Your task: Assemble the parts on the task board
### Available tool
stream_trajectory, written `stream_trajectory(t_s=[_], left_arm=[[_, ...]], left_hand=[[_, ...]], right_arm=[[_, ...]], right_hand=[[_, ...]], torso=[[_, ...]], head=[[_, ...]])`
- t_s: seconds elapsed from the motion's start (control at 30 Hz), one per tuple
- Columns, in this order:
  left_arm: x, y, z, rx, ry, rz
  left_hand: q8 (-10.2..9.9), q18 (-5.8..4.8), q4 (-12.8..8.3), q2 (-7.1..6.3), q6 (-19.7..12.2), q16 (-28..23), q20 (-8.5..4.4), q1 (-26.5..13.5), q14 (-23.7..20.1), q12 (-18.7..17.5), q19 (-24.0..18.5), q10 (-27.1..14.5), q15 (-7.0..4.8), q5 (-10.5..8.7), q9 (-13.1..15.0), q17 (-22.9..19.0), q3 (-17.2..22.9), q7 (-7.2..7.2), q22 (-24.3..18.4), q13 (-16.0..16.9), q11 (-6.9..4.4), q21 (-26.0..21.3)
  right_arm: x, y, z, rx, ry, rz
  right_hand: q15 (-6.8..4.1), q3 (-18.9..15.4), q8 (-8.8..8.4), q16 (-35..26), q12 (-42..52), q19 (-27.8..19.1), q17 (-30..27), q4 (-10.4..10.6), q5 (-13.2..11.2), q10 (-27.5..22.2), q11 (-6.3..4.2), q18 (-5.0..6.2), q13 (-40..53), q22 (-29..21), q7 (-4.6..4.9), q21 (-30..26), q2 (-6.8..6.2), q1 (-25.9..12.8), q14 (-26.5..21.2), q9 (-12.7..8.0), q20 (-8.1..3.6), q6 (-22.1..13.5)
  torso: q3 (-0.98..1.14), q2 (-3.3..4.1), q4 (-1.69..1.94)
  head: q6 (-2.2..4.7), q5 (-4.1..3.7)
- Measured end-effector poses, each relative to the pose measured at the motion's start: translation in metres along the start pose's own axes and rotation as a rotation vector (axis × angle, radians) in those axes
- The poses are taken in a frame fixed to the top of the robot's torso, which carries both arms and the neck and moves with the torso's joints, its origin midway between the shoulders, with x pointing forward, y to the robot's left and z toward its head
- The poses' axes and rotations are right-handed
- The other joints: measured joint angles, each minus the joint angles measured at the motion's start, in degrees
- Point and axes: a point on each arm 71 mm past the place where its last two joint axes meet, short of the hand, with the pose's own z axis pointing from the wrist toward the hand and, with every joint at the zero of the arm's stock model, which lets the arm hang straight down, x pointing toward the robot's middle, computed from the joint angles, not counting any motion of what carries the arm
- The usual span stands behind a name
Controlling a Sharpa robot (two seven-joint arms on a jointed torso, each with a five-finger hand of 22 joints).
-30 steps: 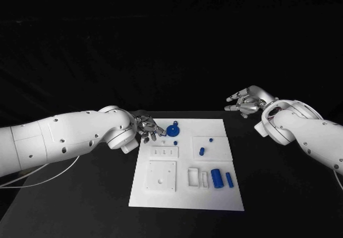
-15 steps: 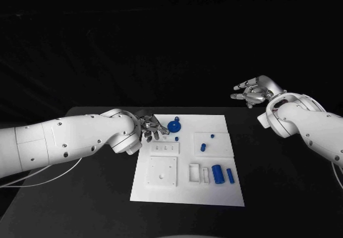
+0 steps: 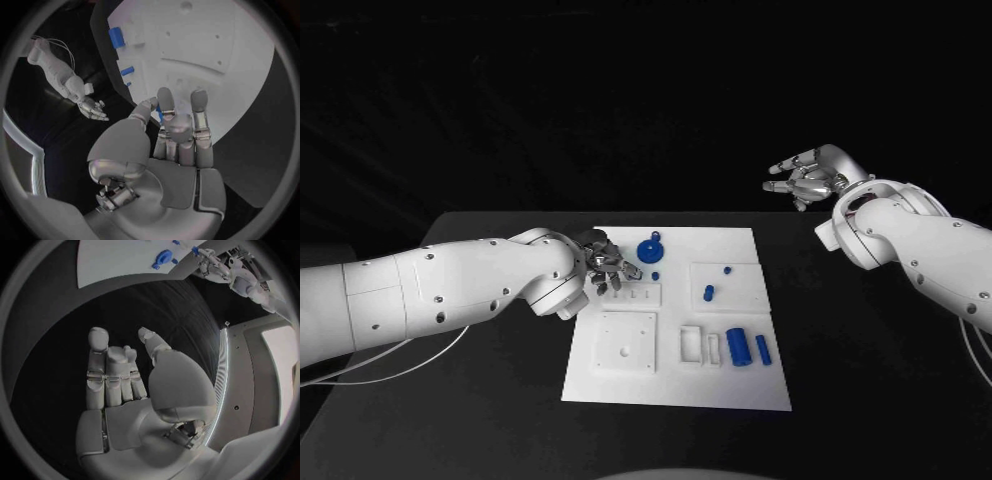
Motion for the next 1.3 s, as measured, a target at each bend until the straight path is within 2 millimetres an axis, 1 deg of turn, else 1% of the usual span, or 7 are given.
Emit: stream_trajectory(t_s=[0.07,0.13,0.17,0.23,0.27,0.33,1.3], left_arm=[[0.0000,0.0013,0.0007,-0.011,0.006,-0.006],[0.0003,0.0020,0.0013,-0.020,0.014,-0.010],[0.0008,0.0021,0.0016,-0.024,0.019,-0.012],[0.0018,0.0018,0.0021,-0.029,0.027,-0.014],[0.0025,0.0015,0.0025,-0.032,0.033,-0.015],[0.0035,0.0010,0.0028,-0.036,0.040,-0.016],[0.0097,0.0070,0.0057,-0.058,0.048,0.064]], left_hand=[[0.0,0.00,0.0,-0.07,0.0,0.7,0.00,-0.9,0.0,0.4,0.0,0.0,0.00,2.39,2.5,1.3,0.0,0.00,0.0,0.0,0.00,0.0],[-0.1,0.00,-1.5,0.39,0.0,0.8,0.00,-3.1,0.0,0.9,0.0,0.0,0.01,3.11,6.1,2.4,1.3,0.01,0.0,-0.3,0.01,0.5],[-0.1,0.00,-1.8,0.50,0.0,0.8,0.00,-3.6,0.2,1.0,0.0,0.0,0.19,3.28,6.1,2.8,1.4,0.01,0.0,-0.5,0.01,0.7],[-0.2,0.00,-1.7,0.02,0.0,1.2,0.00,-3.9,0.3,1.1,0.0,0.1,0.09,-1.90,6.1,3.5,4.8,0.03,0.0,-0.6,0.09,0.9],[0.0,0.00,-2.1,-2.01,0.0,1.6,0.00,-6.0,0.4,1.7,0.0,0.2,0.03,-4.09,6.2,4.2,11.7,0.05,0.0,-0.6,-0.04,1.2],[0.3,0.00,-1.7,-2.85,0.1,1.7,0.03,-6.8,0.4,2.1,0.0,0.3,0.03,-4.67,8.7,4.7,14.6,0.06,0.0,-0.5,-0.15,1.3],[0.2,0.00,-0.9,-3.97,0.1,2.6,0.21,-7.9,0.8,3.1,-0.2,0.2,0.05,-4.22,12.0,6.4,16.6,0.08,0.0,-0.4,-0.21,2.5]], right_arm=[[0.0001,-0.0001,0.0003,0.003,0.000,0.001],[0.0003,-0.0001,0.0005,0.005,0.000,0.001],[0.0005,-0.0001,0.0005,0.006,0.000,0.001],[0.0008,0.0000,0.0007,0.008,0.001,0.002],[0.0010,0.0001,0.0008,0.009,0.002,0.002],[0.0013,0.0003,0.0009,0.011,0.002,0.002],[0.0038,-0.0006,0.0020,0.028,0.016,0.001]], right_hand=[[0.00,0.0,0.00,0.0,0.0,0.0,0.0,0.0,0.0,0.0,0.00,0.00,0.0,0.0,0.00,0.0,0.00,0.0,0.0,0.0,0.00,0.0],[0.00,0.0,0.00,0.0,0.0,0.0,-0.1,0.0,0.1,0.0,0.00,0.00,0.0,0.0,0.00,-0.1,0.00,0.0,0.0,0.0,0.00,0.0],[0.00,0.0,0.00,0.0,0.0,0.0,-0.1,0.0,0.6,0.0,0.00,0.00,-0.1,0.0,0.00,-0.3,0.00,0.0,0.0,0.0,0.00,0.0],[0.00,0.0,0.00,0.0,0.0,0.0,-0.1,0.0,0.6,0.0,0.00,0.00,-0.1,0.0,0.00,-0.3,0.00,0.0,0.0,0.0,0.00,0.0],[0.00,0.0,0.00,0.0,0.0,0.0,-0.1,0.0,0.6,0.0,0.00,-0.01,-0.1,0.0,0.00,-0.3,0.00,0.0,0.0,0.0,0.00,0.0],[0.00,0.1,0.00,0.0,-0.2,0.0,-0.1,0.0,0.7,0.0,0.00,-0.01,-0.1,0.0,0.00,-0.3,0.00,0.0,0.0,0.0,0.00,0.0],[0.00,0.7,0.00,-0.3,-0.2,0.0,-0.3,-0.4,1.2,-0.2,-0.21,-0.03,-0.2,0.0,-0.01,-0.8,0.00,0.0,0.0,0.0,0.00,0.0]], torso=[[0.01,0.00,0.01],[0.01,0.00,0.00],[0.01,0.00,-0.01],[0.01,0.00,-0.01],[0.01,0.00,-0.01],[0.01,0.00,-0.01],[0.07,0.00,0.01]], head=[[-0.10,-0.04],[-0.18,-0.10],[-0.20,-0.13],[-0.24,-0.16],[-0.26,-0.16],[-0.33,-0.17],[-1.22,-0.16]])
